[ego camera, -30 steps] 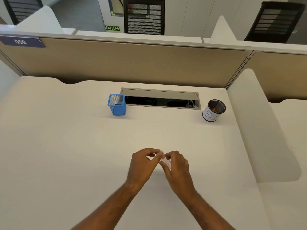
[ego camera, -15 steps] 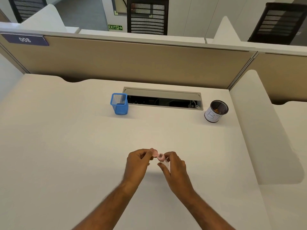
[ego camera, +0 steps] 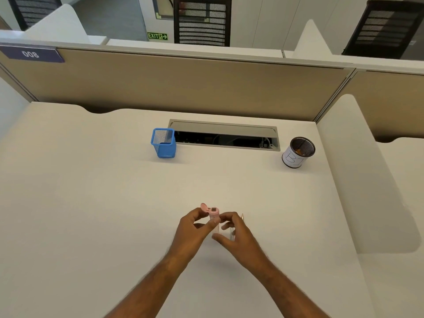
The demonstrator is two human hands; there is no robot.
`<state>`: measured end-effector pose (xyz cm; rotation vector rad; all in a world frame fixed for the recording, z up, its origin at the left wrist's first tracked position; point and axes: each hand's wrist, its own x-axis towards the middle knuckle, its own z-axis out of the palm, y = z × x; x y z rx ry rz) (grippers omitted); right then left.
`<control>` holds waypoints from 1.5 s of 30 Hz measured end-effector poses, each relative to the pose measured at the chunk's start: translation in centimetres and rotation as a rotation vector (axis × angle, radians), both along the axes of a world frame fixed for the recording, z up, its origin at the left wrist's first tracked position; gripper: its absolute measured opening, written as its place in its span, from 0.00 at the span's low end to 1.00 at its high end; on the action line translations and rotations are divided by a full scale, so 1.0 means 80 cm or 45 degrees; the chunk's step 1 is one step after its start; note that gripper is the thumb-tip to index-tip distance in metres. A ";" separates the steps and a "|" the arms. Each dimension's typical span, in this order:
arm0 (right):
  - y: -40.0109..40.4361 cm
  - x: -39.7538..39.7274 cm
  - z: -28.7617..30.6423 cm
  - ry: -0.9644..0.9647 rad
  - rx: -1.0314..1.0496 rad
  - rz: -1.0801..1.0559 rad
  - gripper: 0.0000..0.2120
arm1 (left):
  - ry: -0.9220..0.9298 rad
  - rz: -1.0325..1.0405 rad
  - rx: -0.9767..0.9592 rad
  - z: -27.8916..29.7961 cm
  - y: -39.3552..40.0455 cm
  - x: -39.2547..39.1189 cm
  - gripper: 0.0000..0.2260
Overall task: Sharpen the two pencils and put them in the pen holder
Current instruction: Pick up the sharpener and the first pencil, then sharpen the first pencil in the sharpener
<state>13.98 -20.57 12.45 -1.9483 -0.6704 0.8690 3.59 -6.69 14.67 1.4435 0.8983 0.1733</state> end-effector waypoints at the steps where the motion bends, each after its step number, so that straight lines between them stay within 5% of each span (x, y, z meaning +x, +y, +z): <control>1: -0.004 0.005 -0.006 -0.008 -0.054 -0.009 0.19 | -0.015 0.026 -0.013 0.001 0.002 0.000 0.15; 5: -0.029 0.031 -0.040 -0.057 -0.219 -0.195 0.06 | -0.050 0.094 -0.047 -0.001 0.011 -0.002 0.11; 13: -0.050 0.052 -0.071 -0.326 -0.617 -0.120 0.16 | -0.037 0.084 -0.031 -0.005 0.016 -0.013 0.07; 24: -0.044 0.054 -0.062 -0.467 -0.779 -0.036 0.11 | -0.011 0.007 0.029 -0.014 0.019 -0.020 0.13; 32: -0.056 0.061 -0.024 -0.053 -0.297 -0.121 0.05 | -0.049 0.108 -0.048 -0.008 0.022 -0.017 0.15; 45: -0.046 0.043 0.047 -0.007 0.092 -0.177 0.08 | -0.147 0.104 -0.104 0.013 0.025 -0.013 0.13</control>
